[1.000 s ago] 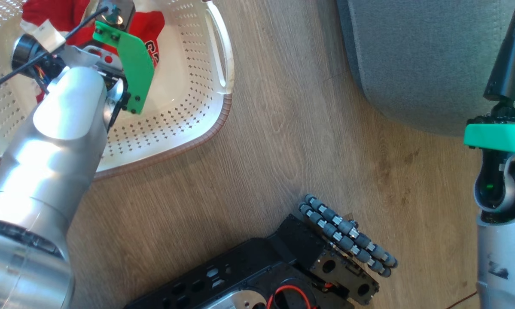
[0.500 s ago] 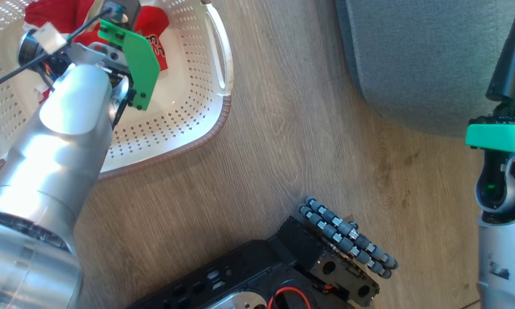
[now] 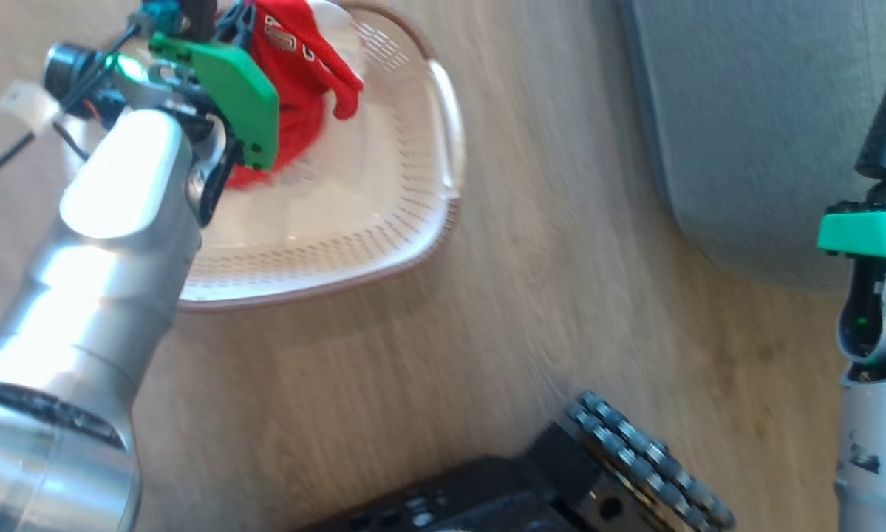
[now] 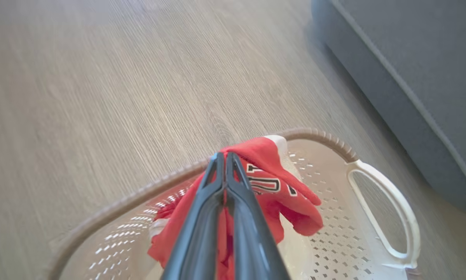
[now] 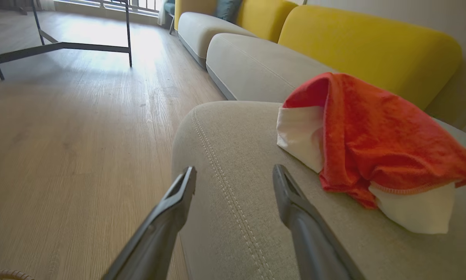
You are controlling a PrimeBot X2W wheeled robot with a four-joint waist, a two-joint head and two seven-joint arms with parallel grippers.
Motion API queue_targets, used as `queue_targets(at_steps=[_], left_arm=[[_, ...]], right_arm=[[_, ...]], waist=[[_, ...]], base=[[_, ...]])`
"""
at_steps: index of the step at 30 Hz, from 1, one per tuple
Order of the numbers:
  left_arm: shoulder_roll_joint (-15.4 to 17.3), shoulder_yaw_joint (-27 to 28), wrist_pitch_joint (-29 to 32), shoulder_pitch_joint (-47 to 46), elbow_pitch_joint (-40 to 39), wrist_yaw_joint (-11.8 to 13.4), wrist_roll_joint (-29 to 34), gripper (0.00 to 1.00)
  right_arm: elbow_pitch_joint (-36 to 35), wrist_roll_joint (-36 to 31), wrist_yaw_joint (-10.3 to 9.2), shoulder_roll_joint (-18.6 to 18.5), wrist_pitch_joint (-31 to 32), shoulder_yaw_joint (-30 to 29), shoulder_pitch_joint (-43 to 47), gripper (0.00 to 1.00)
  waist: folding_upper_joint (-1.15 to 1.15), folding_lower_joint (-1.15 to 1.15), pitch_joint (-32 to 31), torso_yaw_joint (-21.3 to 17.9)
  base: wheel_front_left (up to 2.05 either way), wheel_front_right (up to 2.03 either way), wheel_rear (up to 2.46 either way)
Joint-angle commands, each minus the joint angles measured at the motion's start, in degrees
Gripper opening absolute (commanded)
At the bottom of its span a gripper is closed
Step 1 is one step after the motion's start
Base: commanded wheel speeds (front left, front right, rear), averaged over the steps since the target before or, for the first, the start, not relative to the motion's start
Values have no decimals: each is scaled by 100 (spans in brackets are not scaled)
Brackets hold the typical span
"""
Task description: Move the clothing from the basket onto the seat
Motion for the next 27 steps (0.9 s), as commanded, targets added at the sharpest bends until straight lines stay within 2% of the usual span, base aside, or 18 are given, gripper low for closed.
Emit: queue_targets(at_steps=[1,7,11,18,27], left_arm=[[86,152,-136,94,-204,-44,-67,0],[113,376,-477,601,-661,-45,-381,0],[279,518,-599,1057,-1096,86,-521,0],[820,850,-615,1878,-2236,533,-737,0],[1566,1089,-51,2910,-3995,1239,-862,0]], right_arm=[[-134,-107,40,-52,-28,-17,202,100],[-60,-514,40,-52,-28,-305,506,100],[30,-686,40,-52,-28,-435,791,100],[111,-814,40,-52,-1,-414,1264,100],[155,-875,40,-52,125,-360,1702,100]], waist=[[0,0,-736,677],[0,0,-1631,1327],[0,0,-2246,1697],[0,0,-3054,2093],[0,0,-3713,2288]], base=[[0,0,0],[0,0,0],[0,0,0],[0,0,0],[0,0,0]])
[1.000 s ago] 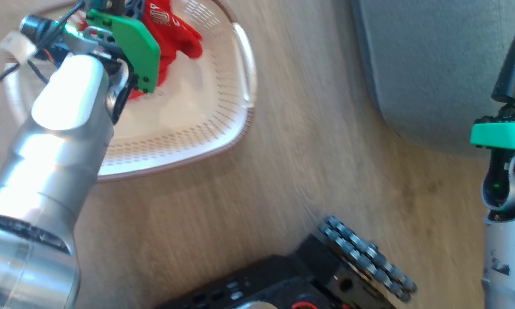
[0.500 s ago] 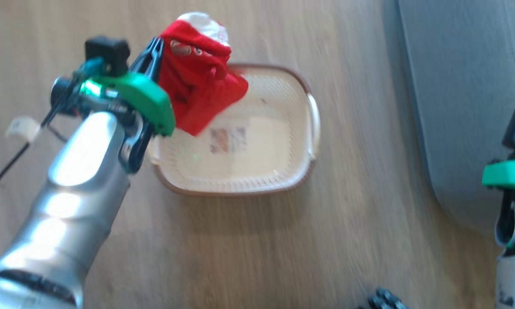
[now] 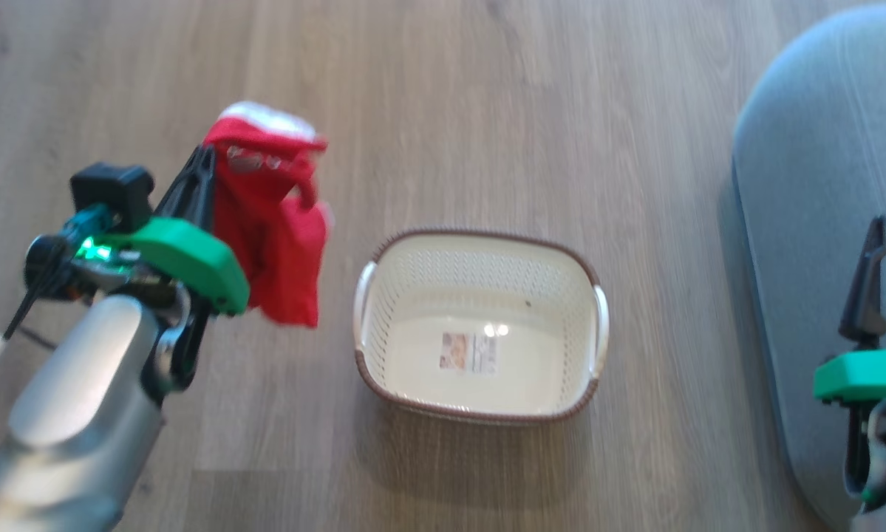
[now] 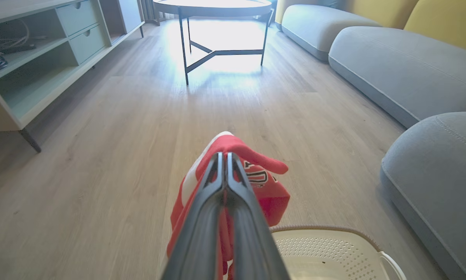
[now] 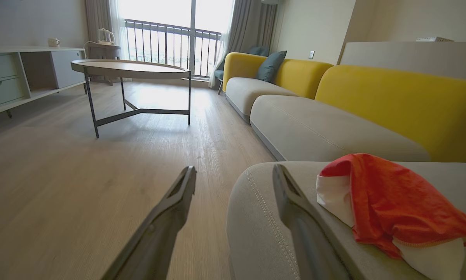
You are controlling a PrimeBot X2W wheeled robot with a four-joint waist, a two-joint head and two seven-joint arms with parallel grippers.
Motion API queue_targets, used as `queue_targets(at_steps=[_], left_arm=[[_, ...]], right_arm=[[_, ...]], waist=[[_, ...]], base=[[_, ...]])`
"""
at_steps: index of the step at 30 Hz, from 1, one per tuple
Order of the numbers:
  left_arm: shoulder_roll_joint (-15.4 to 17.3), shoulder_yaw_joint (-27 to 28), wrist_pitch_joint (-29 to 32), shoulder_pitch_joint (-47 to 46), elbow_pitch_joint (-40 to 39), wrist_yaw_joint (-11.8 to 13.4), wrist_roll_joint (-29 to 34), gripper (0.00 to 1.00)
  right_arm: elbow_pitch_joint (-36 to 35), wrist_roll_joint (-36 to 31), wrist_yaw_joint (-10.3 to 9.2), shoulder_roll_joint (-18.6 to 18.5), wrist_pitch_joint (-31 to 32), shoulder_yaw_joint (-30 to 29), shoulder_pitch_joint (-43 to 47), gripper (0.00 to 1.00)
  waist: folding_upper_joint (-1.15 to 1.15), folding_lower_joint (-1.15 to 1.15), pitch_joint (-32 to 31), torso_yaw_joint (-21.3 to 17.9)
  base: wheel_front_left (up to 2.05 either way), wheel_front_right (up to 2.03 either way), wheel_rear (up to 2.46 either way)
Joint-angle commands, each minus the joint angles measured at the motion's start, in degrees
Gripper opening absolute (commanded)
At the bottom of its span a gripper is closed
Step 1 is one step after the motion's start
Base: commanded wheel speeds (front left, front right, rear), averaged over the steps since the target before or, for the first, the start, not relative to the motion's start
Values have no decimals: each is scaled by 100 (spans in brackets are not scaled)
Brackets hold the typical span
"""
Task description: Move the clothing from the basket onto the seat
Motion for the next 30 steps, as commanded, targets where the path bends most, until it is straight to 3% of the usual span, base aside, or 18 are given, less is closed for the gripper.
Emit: queue_targets(at_steps=[1,13,21,30], left_arm=[[339,314,70,-108,-371,113,-35,0],[769,394,521,459,-1626,571,-66,0],[764,365,606,458,-2154,678,-59,0],[309,-110,803,69,-2529,593,65,0]], right_arm=[[-169,-67,40,-52,17,132,27,100],[-221,-64,40,-258,259,600,155,100],[151,605,40,-1093,532,2774,-619,100],[894,1170,40,-1212,497,4682,-2078,100]], waist=[[0,1,-294,186],[0,1,-418,233],[0,1,-424,287],[0,1,-484,551]], base=[[0,0,0],[0,0,0],[0,0,0],[0,0,0]])
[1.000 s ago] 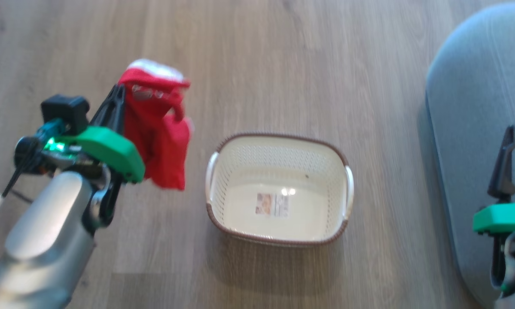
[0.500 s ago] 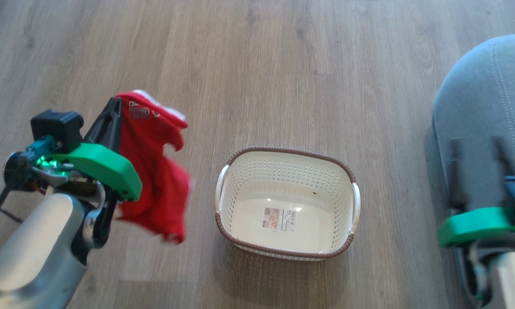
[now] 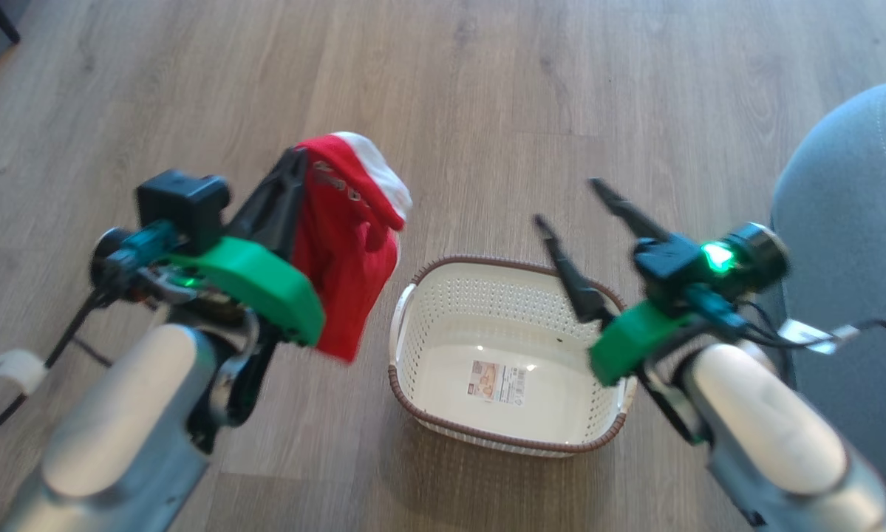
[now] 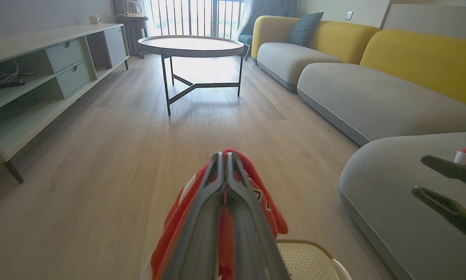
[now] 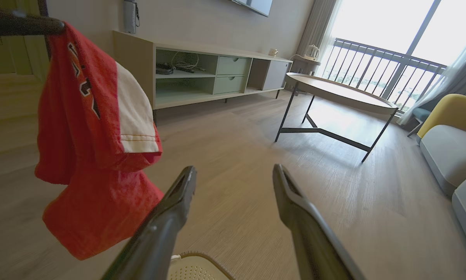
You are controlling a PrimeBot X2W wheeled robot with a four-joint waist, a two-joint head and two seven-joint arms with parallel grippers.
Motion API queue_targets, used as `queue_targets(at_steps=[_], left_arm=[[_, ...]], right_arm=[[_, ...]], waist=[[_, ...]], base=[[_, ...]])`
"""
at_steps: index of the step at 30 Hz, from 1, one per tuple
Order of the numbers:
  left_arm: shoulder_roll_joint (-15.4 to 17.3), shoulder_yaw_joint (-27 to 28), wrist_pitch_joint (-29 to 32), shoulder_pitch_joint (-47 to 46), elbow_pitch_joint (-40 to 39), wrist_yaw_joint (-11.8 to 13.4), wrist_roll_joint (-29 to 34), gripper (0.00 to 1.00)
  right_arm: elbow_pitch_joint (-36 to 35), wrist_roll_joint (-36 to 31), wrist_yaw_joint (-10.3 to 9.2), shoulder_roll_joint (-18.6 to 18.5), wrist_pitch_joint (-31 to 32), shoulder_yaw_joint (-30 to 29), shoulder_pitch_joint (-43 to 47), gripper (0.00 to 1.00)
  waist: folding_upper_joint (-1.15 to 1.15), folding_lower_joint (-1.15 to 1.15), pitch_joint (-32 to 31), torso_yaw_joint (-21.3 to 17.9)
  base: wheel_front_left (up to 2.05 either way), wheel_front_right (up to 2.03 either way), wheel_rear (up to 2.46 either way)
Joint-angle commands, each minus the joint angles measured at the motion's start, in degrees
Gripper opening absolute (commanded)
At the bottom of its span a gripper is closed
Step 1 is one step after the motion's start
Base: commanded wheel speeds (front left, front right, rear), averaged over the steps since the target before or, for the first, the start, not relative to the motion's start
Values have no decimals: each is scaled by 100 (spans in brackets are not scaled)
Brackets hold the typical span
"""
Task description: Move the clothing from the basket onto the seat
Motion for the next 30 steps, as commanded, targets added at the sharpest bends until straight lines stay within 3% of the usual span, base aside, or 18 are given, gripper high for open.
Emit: queue_targets(at_steps=[1,14,27,28,29,30], left_arm=[[53,186,24,-492,-225,-41,89,0],[-323,-349,188,-676,-141,-216,179,0],[-617,-812,358,-714,-527,-384,175,0],[-631,-837,371,-720,-547,-389,178,0],[-647,-851,377,-719,-563,-388,170,0],[-657,-857,383,-718,-572,-380,166,0]], right_arm=[[-23,95,40,55,-62,292,-317,100],[881,790,40,506,-287,1974,-1465,100],[1467,869,40,501,-454,1956,-1762,100],[1505,888,40,513,-450,1952,-1759,84],[1535,922,40,531,-447,1948,-1753,25],[1557,959,40,544,-438,1969,-1744,0]], waist=[[0,1,-35,46],[0,1,-156,162],[0,1,-195,163],[0,1,-201,155],[0,1,-207,146],[0,1,-212,136]], base=[[0,0,0],[0,0,0],[0,0,0],[0,0,0],[0,0,0],[0,0,0]])
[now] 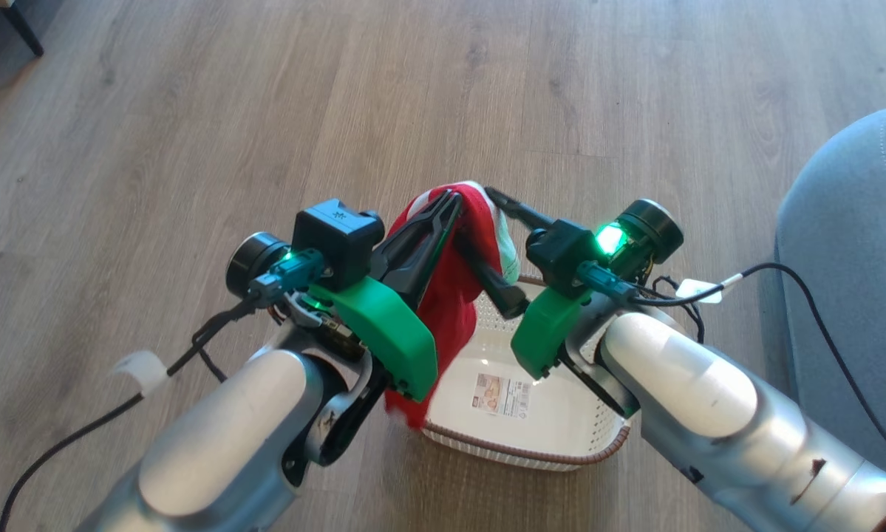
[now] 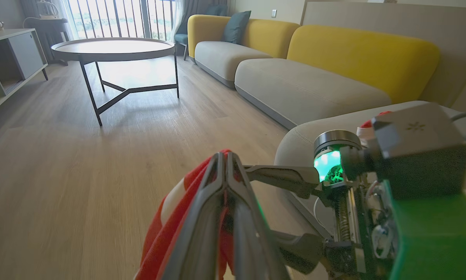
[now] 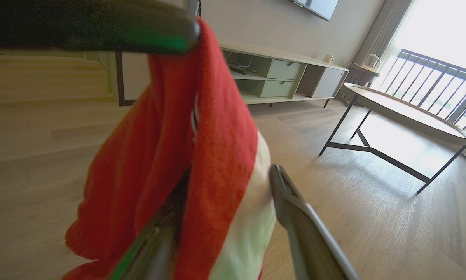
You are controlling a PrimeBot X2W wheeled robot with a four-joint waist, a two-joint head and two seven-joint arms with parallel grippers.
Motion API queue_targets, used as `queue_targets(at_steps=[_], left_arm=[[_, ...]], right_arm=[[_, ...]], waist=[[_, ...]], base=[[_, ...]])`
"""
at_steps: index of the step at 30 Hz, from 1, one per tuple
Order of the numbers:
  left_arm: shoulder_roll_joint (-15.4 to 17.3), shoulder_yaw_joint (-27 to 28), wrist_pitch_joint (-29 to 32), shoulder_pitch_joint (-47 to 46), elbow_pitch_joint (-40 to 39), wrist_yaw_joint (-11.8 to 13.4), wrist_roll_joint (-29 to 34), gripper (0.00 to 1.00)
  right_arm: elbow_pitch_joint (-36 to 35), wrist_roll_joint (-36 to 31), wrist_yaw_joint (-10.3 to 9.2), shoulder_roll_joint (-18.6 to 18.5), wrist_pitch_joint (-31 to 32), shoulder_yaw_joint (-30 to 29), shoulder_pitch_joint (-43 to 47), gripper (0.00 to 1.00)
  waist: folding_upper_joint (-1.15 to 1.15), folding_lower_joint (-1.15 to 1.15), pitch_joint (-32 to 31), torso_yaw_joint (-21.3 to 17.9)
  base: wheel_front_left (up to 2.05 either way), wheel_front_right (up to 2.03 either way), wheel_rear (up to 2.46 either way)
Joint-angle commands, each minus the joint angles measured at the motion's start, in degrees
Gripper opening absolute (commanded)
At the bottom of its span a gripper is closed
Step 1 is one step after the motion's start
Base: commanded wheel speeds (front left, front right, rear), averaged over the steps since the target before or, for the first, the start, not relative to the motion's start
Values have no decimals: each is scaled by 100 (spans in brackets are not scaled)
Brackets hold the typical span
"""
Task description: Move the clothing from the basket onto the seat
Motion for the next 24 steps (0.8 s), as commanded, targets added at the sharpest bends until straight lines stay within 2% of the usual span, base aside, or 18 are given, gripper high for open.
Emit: queue_targets(at_steps=[1,12,13,15,16,17,18,19,24], left_arm=[[35,220,15,-401,-223,11,8,0],[48,182,-23,-325,-162,23,-31,0],[44,182,-37,-318,-157,28,-32,20],[49,184,-75,-296,-140,34,-29,45],[52,179,-87,-280,-127,29,-36,62],[59,172,-89,-266,-114,25,-42,88],[61,161,-91,-254,-103,17,-49,97],[62,154,-98,-244,-92,15,-52,100],[113,128,-116,-173,-67,32,-44,100]], right_arm=[[-116,76,40,120,-17,-31,-133,0],[-92,460,40,42,-64,-71,-129,0],[-101,502,40,30,-69,-122,-122,0],[-123,562,40,-8,-76,-222,-109,0],[-134,576,40,-38,-79,-283,-101,0],[-148,589,40,-63,-81,-351,-93,0],[-167,590,40,-95,-84,-428,-86,0],[-190,585,40,-125,-89,-499,-78,0],[-372,525,40,-220,-77,-788,7,0]], waist=[[0,0,-8,-13],[0,0,-7,-136],[0,0,0,-152],[0,0,10,-202],[0,0,14,-231],[0,0,28,-270],[0,0,41,-310],[0,0,48,-357],[0,0,64,-768]], base=[[0,0,0],[0,0,0],[0,0,0],[0,0,0],[0,0,0],[0,0,0],[0,0,0],[0,0,0],[0,0,0]])
